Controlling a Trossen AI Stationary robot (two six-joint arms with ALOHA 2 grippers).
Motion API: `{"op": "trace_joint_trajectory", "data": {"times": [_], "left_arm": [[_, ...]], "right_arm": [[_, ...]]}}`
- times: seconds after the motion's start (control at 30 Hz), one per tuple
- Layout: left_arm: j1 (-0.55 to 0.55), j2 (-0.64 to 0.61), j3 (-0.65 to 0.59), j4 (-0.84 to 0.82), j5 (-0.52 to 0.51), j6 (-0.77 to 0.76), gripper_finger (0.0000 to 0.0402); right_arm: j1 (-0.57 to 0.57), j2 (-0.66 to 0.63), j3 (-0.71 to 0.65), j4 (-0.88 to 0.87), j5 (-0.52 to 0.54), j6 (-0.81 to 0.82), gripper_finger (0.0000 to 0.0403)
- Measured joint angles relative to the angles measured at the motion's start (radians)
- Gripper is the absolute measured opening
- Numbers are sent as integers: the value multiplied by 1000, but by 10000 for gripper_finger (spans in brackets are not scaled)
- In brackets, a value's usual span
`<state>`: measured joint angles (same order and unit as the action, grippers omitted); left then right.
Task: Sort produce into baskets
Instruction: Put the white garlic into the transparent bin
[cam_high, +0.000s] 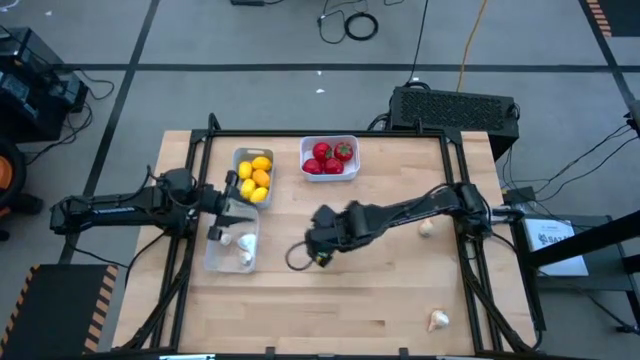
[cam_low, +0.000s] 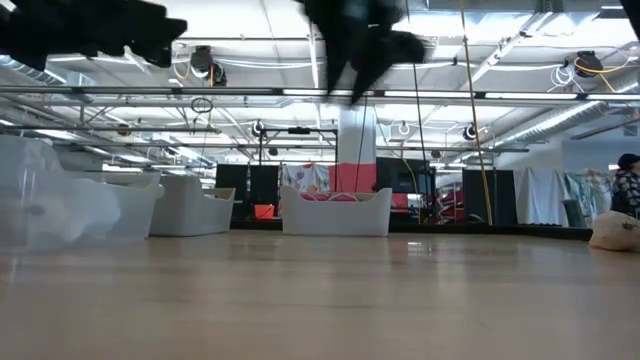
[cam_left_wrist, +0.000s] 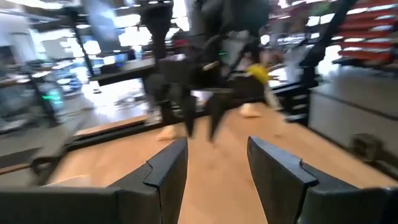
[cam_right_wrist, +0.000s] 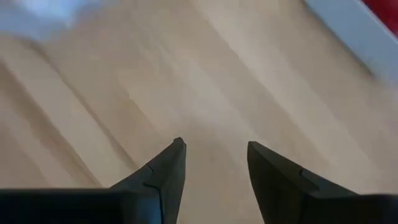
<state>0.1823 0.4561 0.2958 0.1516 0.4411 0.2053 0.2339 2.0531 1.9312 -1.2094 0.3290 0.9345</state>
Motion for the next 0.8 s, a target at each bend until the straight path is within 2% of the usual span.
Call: {"op": "trace_joint_trajectory", "data": {"times": [0.17, 0.3, 0.37, 0.57, 0.8], "left_arm": [[-12, 0, 0, 18, 41, -43, 176], [-31, 3, 0, 44, 42, -44, 176], [-41, 6, 0, 49, 41, -51, 176], [-53, 29, 0, 54, 34, -51, 176], [-52, 61, 0, 60, 29, -51, 176]], "right_arm": [[49, 1, -6, -370, -101, 232, 162], [72, -53, -93, -332, -135, 279, 162], [66, -78, -142, -367, -149, 361, 162], [20, -225, -448, -331, -173, 512, 162], [-100, -485, -793, -257, -260, 601, 162]]}}
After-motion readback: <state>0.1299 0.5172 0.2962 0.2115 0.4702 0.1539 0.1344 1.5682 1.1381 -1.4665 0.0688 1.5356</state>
